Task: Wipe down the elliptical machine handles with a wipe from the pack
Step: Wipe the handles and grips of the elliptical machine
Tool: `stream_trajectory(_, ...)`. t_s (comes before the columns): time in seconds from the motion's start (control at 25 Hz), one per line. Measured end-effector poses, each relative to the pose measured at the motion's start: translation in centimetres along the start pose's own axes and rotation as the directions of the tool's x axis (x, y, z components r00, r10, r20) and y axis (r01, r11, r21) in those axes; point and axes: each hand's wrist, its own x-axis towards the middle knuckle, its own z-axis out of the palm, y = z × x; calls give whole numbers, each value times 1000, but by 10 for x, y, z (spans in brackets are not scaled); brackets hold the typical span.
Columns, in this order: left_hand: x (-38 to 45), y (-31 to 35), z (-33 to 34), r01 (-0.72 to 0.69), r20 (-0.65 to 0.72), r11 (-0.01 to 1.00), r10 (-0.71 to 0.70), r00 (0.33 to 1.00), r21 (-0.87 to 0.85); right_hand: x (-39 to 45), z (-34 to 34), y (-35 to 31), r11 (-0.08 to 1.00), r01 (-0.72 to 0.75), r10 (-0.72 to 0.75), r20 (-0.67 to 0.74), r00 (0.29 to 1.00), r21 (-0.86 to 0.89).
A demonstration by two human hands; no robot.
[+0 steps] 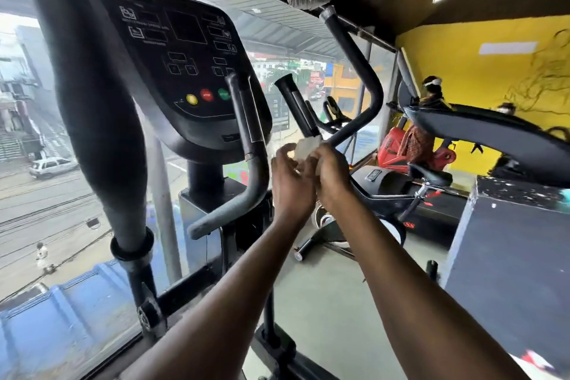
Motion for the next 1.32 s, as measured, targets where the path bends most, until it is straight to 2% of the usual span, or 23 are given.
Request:
stream_trajectory(0.08, 17, -19, 16, 20, 8, 1000, -20, 1000, 16, 14, -13, -9, 993, 91, -90, 19, 996, -75)
stream_trajectory(0.2, 58, -52, 37, 15, -40, 998, -12, 999, 68, 44, -37, -13, 979, 115, -104, 75, 992, -167)
stream_trajectory(0.24, 70, -59, 43, 12, -68, 998, -8, 998, 59, 56, -46, -12, 962, 133, -126, 43, 991, -237)
stream_trajectory(0.28, 83, -68, 49, 20, -102, 999, -17, 995, 25, 65, -53, -11, 905, 200, -218, -6, 976, -377)
stream_trajectory(0.32, 93, -72, 54, 47, -125, 999, -49, 991, -21, 75, -57, -8, 799, 308, -382, -40, 923, -516)
stream_trajectory(0.36, 104, -75, 58, 82, -129, 994, -90, 988, -69, 79, -58, -6, 652, 471, -579, 11, 815, -594)
stream_trajectory(0.4, 112, -77, 64, 86, -132, 993, -96, 987, -80, 83, -57, -3, 505, 638, -702, 154, 696, -581)
stream_trajectory(0.44, 118, -78, 70, 74, -128, 994, -83, 988, -79, 86, -53, 0, 405, 755, -720, 329, 611, -516)
stream_trajectory(0.48, 123, -79, 75, 60, -136, 995, -70, 988, -75, 92, -51, 8, 355, 825, -693, 468, 548, -439)
stream_trajectory(0.52, 127, -79, 79, 64, -151, 994, -77, 986, -87, 97, -49, 12, 347, 850, -660, 542, 521, -396)
stream_trajectory(0.6, 134, -81, 80, 24, -187, 998, -34, 982, -54, 115, -50, 14, 390, 842, -669, 514, 537, -373)
stream_trajectory(0.72, 149, -71, 72, -83, -233, 995, 92, 968, 47, 146, -47, 2, 494, 761, -724, 286, 628, -421)
stream_trajectory(0.8, 168, -62, 67, -70, -295, 998, 65, 953, -6, 167, -39, -9, 545, 720, -722, 197, 664, -429)
stream_trajectory(0.88, 184, -61, 67, -5, -279, 996, -21, 960, -93, 181, -26, -16, 581, 650, -633, 230, 739, -490)
stream_trajectory(0.92, 189, -63, 68, 29, -241, 991, -59, 969, -127, 186, -17, -17, 569, 616, -564, 286, 775, -545)
stream_trajectory(0.96, 192, -68, 68, 53, -205, 987, -84, 975, -154, 192, -5, -16, 514, 592, -489, 356, 797, -621)
stream_trajectory(1.04, 197, -79, 66, 49, -164, 977, -83, 983, -205, 200, 22, -21, 421, 575, -389, 432, 813, -702)
stream_trajectory(1.16, 205, -83, 65, 12, -214, 971, -65, 975, -239, 212, 48, -43, 470, 562, -388, 413, 824, -681)
stream_trajectory(1.24, 210, -83, 67, -2, -246, 967, -63, 967, -255, 200, 45, -38, 394, 612, -463, 427, 777, -686)
stream_trajectory(1.32, 214, -83, 68, -8, -279, 962, -72, 958, -273, 179, 32, -21, 223, 629, -573, 421, 703, -745)
